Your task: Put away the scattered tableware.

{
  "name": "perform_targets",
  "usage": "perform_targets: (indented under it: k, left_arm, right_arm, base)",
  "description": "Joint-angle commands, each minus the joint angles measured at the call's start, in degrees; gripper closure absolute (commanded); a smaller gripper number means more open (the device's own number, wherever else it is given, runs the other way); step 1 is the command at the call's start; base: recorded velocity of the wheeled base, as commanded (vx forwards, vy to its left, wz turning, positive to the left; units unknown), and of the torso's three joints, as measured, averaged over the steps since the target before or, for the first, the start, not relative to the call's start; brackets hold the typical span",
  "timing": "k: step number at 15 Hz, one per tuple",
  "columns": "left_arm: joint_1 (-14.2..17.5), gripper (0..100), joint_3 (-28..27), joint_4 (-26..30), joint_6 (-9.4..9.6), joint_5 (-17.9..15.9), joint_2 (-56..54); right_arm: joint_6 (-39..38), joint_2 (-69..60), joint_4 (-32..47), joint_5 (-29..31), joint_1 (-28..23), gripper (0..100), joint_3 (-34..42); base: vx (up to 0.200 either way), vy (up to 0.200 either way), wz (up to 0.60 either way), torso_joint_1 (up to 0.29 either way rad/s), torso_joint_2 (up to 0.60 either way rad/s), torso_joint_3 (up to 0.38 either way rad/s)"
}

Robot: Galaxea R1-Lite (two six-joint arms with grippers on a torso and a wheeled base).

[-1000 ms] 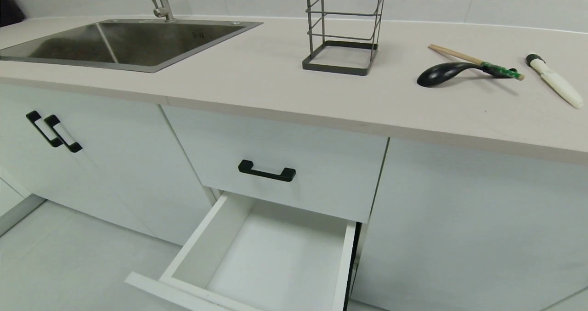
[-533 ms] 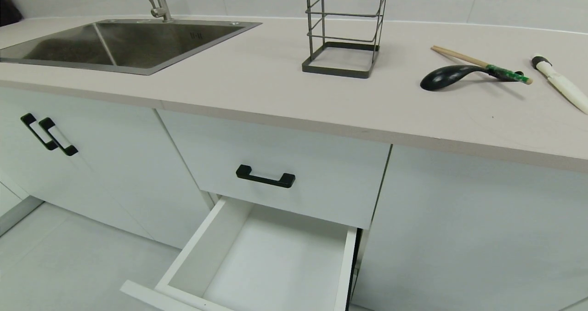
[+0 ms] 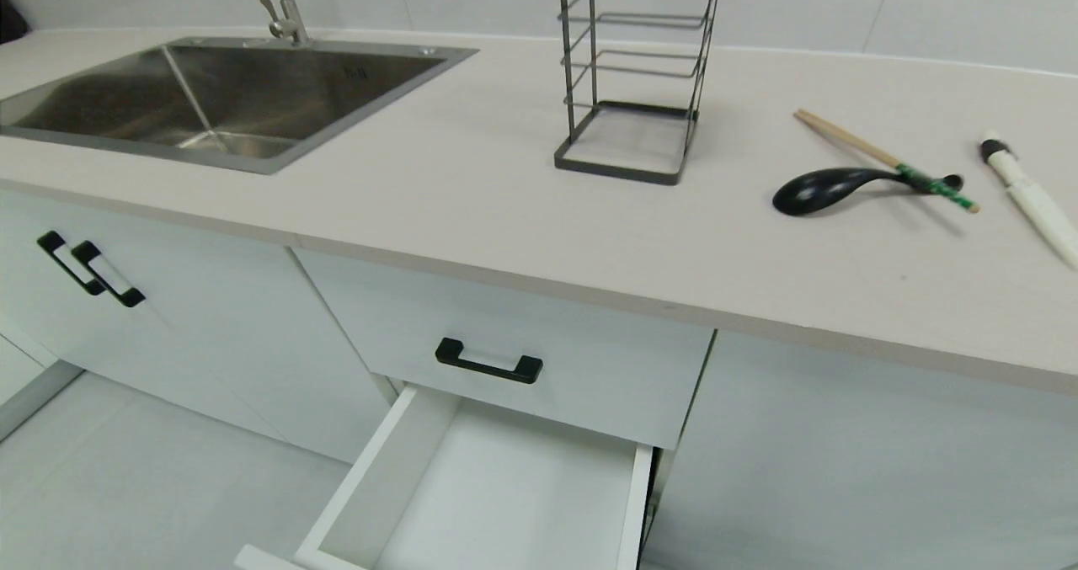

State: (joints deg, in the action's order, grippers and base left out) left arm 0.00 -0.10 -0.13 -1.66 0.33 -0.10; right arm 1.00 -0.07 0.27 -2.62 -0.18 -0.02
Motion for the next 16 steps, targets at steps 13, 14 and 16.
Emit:
perform_targets:
  k: [13, 14, 16]
  left_arm:
    - [0.0, 0, 0.0, 0.0, -0.01, 0.0, 0.1]
    - [0.0, 0, 0.0, 0.0, -0.01, 0.0, 0.1]
    - [0.0, 0, 0.0, 0.0, -0.01, 0.0, 0.1]
  right_arm:
    - [0.0, 0.1, 0.0, 0.0, 0.0, 100, -0.1]
    - [0.0, 0.1, 0.0, 0.0, 0.0, 100, -0.1]
    - [0.0, 0.1, 0.0, 0.0, 0.0, 100, -0.1]
  base:
    - [0.0, 0.0, 0.0, 0.238, -0.51, -0.217]
    - [0.0, 0.0, 0.0, 0.3, -0.51, -0.237]
    - [0.0, 0.0, 0.0, 0.285, -0.52, -0.247]
